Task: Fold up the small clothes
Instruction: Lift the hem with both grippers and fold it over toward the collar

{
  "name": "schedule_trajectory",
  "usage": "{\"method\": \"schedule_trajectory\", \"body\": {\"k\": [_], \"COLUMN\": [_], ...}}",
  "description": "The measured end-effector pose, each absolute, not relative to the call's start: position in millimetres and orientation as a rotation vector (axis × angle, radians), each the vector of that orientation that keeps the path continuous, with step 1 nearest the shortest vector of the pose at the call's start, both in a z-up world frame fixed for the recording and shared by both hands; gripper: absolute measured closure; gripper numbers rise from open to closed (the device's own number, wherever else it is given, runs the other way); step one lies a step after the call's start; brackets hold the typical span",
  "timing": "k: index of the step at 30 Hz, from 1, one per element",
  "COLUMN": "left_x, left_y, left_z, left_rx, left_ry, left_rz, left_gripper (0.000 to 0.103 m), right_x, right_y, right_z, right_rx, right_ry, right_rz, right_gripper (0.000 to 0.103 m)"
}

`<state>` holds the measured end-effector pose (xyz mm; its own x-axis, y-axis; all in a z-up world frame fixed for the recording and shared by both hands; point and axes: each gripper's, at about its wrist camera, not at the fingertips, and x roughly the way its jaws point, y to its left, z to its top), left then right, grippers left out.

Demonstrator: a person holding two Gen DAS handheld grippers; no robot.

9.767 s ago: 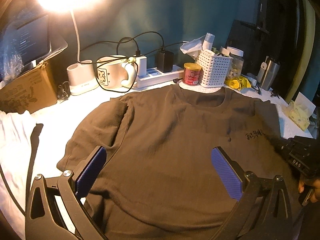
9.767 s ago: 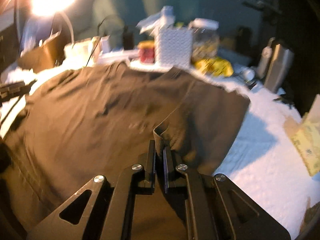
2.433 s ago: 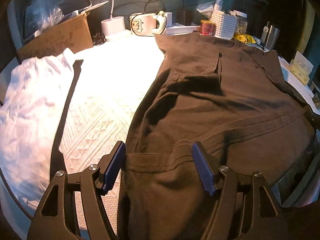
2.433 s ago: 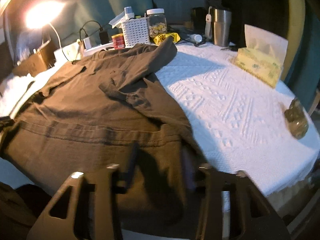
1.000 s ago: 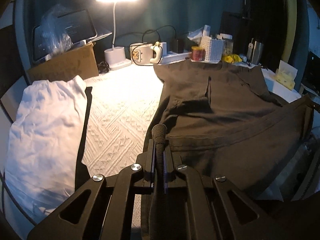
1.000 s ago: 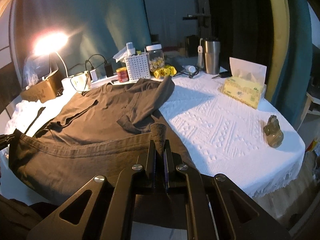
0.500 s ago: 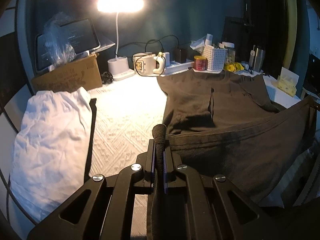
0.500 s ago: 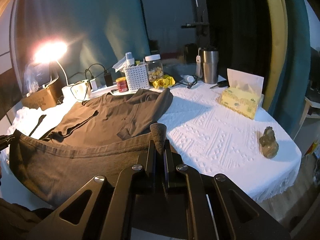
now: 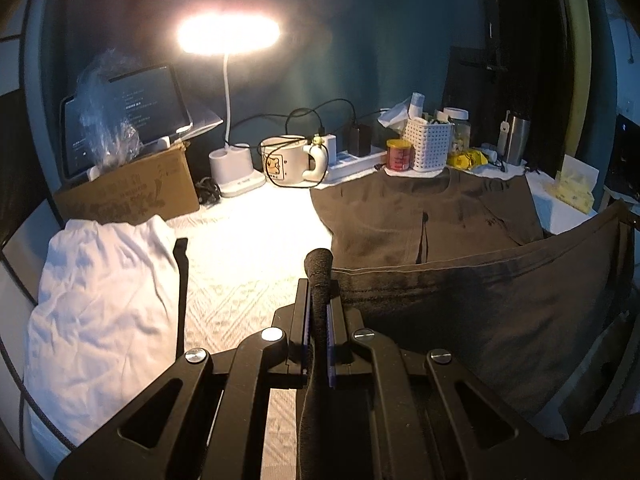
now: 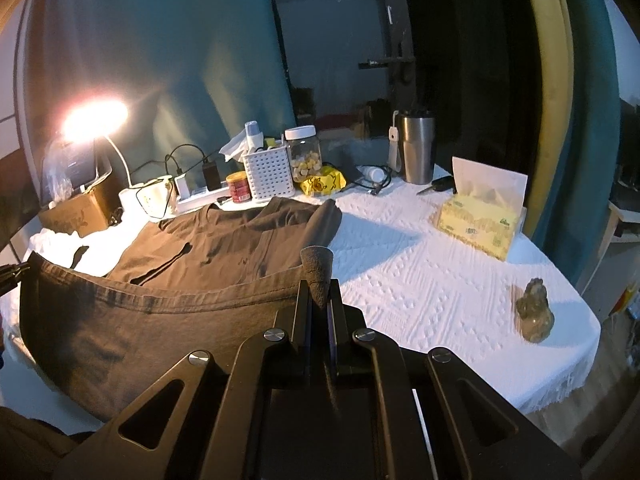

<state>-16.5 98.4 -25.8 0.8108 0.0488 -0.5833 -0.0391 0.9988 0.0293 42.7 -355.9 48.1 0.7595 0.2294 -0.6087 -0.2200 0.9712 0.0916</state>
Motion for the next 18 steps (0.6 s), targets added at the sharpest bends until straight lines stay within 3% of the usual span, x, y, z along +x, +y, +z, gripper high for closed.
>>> {"method": "schedule_trajectory", "body": {"k": [18], "left_x": [30.5], "left_y": [99.7], "left_z": [-6.5], "left_rx": [0.091], "left_ry": [0.570], "left_rz": [0.068], "left_gripper": [0.098], "right_x": [83.3], "right_y": [-353.4], "right_z": [59.6], "right_rx": [0.014], "right_ry": [0.628], "right_rz": [0.241], "right_gripper": [0.096]}}
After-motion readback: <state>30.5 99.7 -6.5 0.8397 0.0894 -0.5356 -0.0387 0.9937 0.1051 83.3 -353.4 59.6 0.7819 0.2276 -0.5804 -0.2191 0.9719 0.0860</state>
